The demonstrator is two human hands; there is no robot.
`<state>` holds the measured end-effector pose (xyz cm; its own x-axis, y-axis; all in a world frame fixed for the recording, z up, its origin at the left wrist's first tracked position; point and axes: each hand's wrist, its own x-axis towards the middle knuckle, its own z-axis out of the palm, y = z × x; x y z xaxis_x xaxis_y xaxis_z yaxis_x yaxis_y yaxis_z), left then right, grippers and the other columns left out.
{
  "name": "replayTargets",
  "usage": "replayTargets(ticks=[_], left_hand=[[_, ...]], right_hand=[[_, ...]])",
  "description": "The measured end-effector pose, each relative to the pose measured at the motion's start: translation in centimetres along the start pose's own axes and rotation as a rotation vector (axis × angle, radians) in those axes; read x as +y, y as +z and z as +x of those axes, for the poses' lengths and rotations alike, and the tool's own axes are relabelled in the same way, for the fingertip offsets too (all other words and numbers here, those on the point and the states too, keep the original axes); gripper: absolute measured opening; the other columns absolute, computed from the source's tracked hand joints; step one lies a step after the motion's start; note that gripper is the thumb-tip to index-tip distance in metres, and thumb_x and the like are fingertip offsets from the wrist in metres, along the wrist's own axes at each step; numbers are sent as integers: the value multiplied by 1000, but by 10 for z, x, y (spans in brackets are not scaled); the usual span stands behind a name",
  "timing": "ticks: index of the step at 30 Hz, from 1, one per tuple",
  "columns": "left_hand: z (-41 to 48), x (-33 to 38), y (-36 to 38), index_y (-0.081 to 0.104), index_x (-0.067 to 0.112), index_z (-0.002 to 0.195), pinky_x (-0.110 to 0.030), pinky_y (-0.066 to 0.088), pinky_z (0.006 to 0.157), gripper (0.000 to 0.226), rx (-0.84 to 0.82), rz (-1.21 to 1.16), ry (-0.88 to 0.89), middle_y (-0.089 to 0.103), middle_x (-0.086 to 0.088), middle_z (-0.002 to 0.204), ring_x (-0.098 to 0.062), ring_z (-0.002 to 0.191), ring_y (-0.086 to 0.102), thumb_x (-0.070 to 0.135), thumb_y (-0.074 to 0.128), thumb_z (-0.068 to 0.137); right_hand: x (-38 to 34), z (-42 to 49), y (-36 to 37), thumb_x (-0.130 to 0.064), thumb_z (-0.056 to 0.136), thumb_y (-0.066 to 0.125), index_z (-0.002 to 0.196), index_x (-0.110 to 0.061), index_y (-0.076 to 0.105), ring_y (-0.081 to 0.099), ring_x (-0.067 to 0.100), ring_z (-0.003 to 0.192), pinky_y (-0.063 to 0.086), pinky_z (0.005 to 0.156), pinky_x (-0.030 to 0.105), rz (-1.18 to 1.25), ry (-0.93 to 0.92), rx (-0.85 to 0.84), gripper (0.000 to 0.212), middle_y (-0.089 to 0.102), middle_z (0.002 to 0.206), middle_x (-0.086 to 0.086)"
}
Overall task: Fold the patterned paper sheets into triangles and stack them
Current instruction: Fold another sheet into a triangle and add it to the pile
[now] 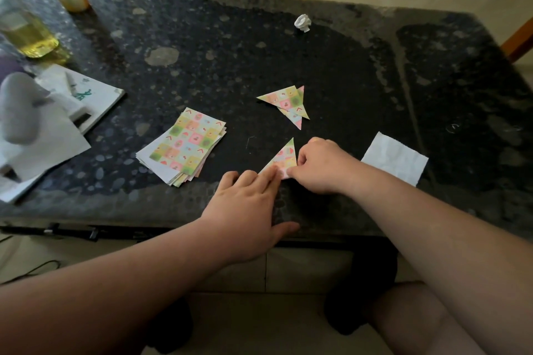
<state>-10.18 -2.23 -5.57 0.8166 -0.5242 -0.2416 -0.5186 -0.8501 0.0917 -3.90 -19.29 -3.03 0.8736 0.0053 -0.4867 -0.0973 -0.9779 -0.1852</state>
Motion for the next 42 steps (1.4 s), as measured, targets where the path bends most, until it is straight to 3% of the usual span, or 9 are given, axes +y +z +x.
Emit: replayTargets(ticks=[5, 12, 17, 21, 25, 29, 32, 35, 42], left_hand=[[1, -4, -2, 8, 27, 163, -44, 16, 121, 93, 2, 9, -2, 11, 9, 169, -20, 145, 25, 83, 24, 91], [-3, -4, -3, 2, 26, 163, -43, 15, 121, 101, -15, 36, 16, 4, 7, 170, -20, 145, 24, 88, 25, 86], [-5, -4, -4, 0, 26, 163, -45, 20, 117, 102, -18, 38, 6, 1, 7, 170, -20, 145, 24, 88, 24, 86], [-5, -5, -4, -2, 28, 162, -46, 20, 117, 102, -31, 39, 1, -1, 9, 170, -20, 144, 23, 89, 22, 85], [-6, -4, -3, -3, 28, 162, -46, 20, 117, 102, -36, 41, -6, -2, 9, 170, -21, 144, 22, 90, 21, 85], [-4, -3, -3, -3, 28, 162, -46, 21, 117, 101, -34, 37, -9, -2, 9, 170, -20, 144, 22, 89, 22, 86], [-5, -3, -2, -3, 27, 162, -45, 20, 118, 100, -49, 22, -3, -3, 9, 170, -21, 145, 21, 87, 23, 87], [-8, -6, 0, -5, 23, 163, -43, 11, 123, 101, -84, -17, 4, -7, 6, 170, -20, 151, 12, 86, 22, 89], [-28, -14, -9, -12, 23, 161, -53, -19, 122, 105, -243, 1, 42, -17, 7, 169, -7, 153, -18, 90, 14, 85]], right_hand=[[-1, -3, 4, -63, 87, 65, 115, -20, 62, 53, 24, 115, 48, 87, 39, 40, 26, 40, 51, 53, 120, 2], [-2, 0, -2, -65, 74, 76, 108, -21, 57, 61, 28, 111, 50, 100, 51, 79, 148, -17, 59, 63, 115, 2], [6, 4, -9, -64, 73, 82, 114, -16, 63, 64, 24, 104, 55, 92, 42, 81, 199, -65, 67, 65, 108, 3], [13, 5, -19, -51, 80, 84, 96, -16, 67, 63, 18, 84, 45, 63, 30, 68, 139, -102, 42, 67, 95, 3], [31, 1, -28, -32, 86, 82, 93, -25, 65, 61, 13, 86, 48, 68, 28, 120, 49, -126, 20, 65, 97, -3], [29, 1, -27, -32, 86, 83, 98, -25, 63, 64, 12, 80, 48, 66, 27, 273, -45, 45, 24, 68, 89, -3], [19, 4, -14, -34, 88, 80, 122, -33, 63, 63, 7, 71, 47, 67, 24, 279, -165, 22, 38, 67, 80, -7], [13, 4, -2, -40, 93, 74, 139, -41, 60, 52, 3, 70, 37, 64, 19, 233, -188, -2, 49, 54, 78, -14], [14, 5, -8, -35, 92, 76, 139, -42, 61, 56, 10, 75, 41, 65, 22, 228, -156, -55, 50, 60, 85, -8]])
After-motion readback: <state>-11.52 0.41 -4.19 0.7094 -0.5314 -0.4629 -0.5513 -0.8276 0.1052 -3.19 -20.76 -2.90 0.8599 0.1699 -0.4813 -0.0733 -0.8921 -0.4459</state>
